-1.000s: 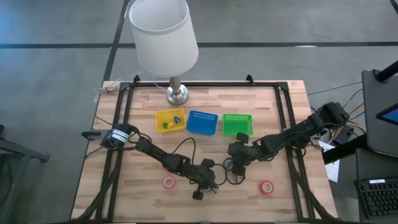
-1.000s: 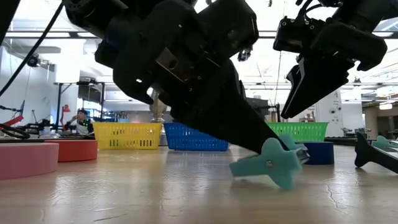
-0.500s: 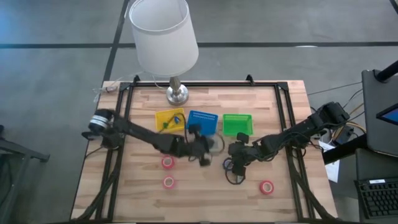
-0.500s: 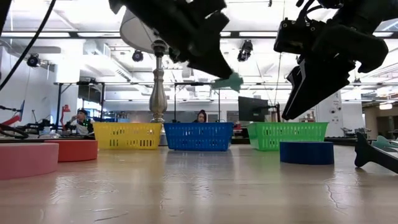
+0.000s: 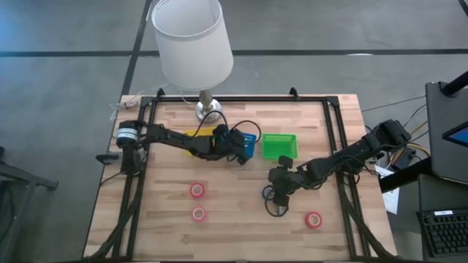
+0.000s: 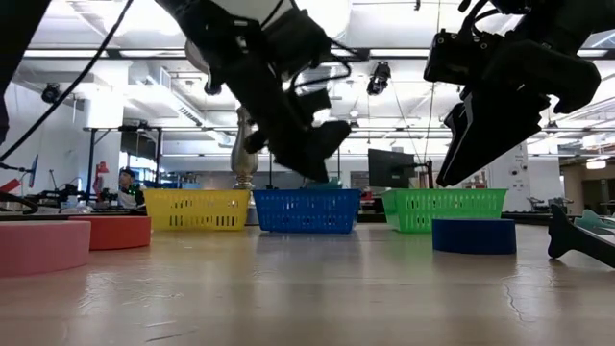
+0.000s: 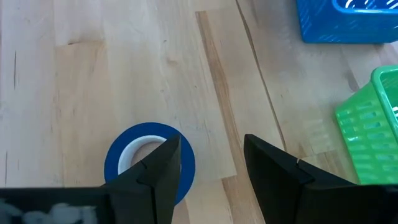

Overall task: Pick and place Stapler, Stapler remover, tape
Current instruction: Put the left blue staple remover into the blue bin, then put the blue staple remover into the blue bin

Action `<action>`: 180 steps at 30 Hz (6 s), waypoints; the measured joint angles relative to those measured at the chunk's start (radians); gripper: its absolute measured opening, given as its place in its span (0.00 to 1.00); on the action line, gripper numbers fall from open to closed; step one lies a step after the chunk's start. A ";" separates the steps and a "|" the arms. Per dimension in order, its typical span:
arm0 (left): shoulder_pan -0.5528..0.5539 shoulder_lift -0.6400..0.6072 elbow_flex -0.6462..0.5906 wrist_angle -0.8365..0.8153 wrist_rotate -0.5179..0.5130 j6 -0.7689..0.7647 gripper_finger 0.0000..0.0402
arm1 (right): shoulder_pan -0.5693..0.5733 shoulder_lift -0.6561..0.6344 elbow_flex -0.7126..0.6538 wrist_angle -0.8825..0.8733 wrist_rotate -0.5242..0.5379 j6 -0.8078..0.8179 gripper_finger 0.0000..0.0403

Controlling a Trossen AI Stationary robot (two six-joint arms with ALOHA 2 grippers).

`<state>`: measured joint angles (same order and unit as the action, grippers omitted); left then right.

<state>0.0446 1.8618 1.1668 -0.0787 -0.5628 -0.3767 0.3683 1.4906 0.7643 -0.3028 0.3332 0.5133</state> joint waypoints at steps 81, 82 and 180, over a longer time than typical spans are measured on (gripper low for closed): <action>-0.163 -0.062 0.039 0.000 0.015 0.059 0.24 | 0.081 -0.068 -0.034 -0.569 -0.211 0.784 0.42; -0.163 -0.062 0.039 0.000 0.015 0.059 0.24 | 0.081 -0.068 -0.031 -0.568 -0.202 0.782 0.42; -0.498 -0.122 0.039 -0.010 -0.144 -0.208 0.24 | -0.381 0.133 0.024 0.628 -0.070 -0.524 0.13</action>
<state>-0.4534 1.7393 1.2060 -0.0883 -0.7073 -0.5844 -0.0125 1.6241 0.7886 0.3257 0.2627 -0.0110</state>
